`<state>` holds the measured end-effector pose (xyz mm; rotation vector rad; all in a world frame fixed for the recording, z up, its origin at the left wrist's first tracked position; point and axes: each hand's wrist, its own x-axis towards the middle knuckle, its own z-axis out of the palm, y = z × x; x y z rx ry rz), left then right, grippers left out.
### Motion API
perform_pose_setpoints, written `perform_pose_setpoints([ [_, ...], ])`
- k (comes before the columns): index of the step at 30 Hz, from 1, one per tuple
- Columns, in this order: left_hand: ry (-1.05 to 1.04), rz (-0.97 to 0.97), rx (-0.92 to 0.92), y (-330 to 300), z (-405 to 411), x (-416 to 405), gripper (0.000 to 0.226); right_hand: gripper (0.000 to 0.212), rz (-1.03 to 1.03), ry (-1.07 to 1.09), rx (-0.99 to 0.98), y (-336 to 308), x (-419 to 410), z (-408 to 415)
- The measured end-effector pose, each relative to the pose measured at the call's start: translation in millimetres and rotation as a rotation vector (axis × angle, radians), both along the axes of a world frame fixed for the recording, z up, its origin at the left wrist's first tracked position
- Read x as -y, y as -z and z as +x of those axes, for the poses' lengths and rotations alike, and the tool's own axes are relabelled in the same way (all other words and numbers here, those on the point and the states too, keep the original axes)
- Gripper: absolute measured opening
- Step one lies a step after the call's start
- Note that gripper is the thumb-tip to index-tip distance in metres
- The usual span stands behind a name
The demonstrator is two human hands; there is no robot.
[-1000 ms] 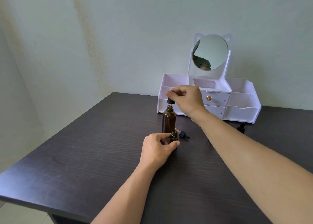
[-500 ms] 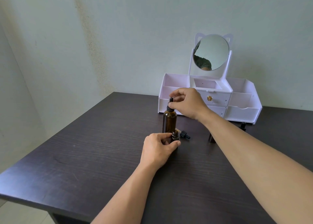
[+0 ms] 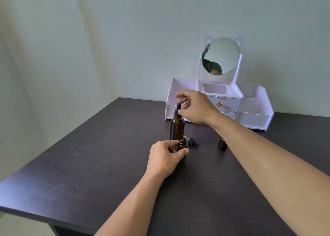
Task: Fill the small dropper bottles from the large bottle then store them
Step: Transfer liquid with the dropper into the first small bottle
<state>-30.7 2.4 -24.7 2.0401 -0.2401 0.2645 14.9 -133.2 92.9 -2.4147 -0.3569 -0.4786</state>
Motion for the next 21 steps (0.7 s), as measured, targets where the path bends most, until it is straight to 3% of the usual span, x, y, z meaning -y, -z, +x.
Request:
perform_pose_setpoints([
  [14, -0.008, 0.004, 0.005, 1.4, 0.4, 0.3, 0.051, 0.051, -0.149, 0.026, 0.022, -6.5, -2.9, -2.9],
  [21, -0.001, 0.014, 0.007, -0.1, -0.2, -0.2, 0.052, 0.055, -0.13, 0.004, 0.001, -4.6, -5.1, -1.8],
])
